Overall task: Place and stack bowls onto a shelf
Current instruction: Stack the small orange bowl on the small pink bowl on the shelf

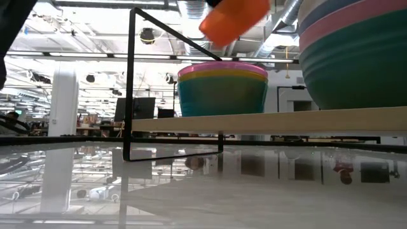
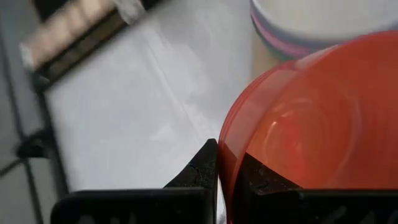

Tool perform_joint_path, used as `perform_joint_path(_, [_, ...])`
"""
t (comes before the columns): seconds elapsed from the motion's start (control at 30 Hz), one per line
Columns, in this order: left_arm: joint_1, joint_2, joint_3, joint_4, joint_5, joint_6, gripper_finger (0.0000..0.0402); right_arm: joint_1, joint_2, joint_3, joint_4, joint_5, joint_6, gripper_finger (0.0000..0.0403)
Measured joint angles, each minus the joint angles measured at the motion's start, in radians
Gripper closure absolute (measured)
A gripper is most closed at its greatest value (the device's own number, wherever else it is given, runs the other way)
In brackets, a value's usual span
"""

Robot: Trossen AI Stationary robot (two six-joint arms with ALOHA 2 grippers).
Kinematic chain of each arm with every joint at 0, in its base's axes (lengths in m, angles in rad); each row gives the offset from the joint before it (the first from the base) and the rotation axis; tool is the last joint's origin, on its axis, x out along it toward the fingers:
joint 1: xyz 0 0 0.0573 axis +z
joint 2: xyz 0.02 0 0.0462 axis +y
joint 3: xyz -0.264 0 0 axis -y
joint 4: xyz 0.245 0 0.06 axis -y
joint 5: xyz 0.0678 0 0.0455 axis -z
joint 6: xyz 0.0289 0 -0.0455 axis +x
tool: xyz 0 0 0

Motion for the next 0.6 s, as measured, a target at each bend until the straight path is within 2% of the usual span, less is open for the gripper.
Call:
perform_joint_path(0.23, [-0.011, 0.096, 0.0, -0.06, 0.0, -0.038, 0.0401, 0.0, 0.0, 0.0, 0.0, 0.0, 0.0, 0.0372])
perform_joint_path(0.6, [-0.043, 0.151, 0.002, -0.167, -0.001, -0.074, 0.0401, 0.0, 0.0, 0.0, 0.0, -0.009, 0.0, 0.0372])
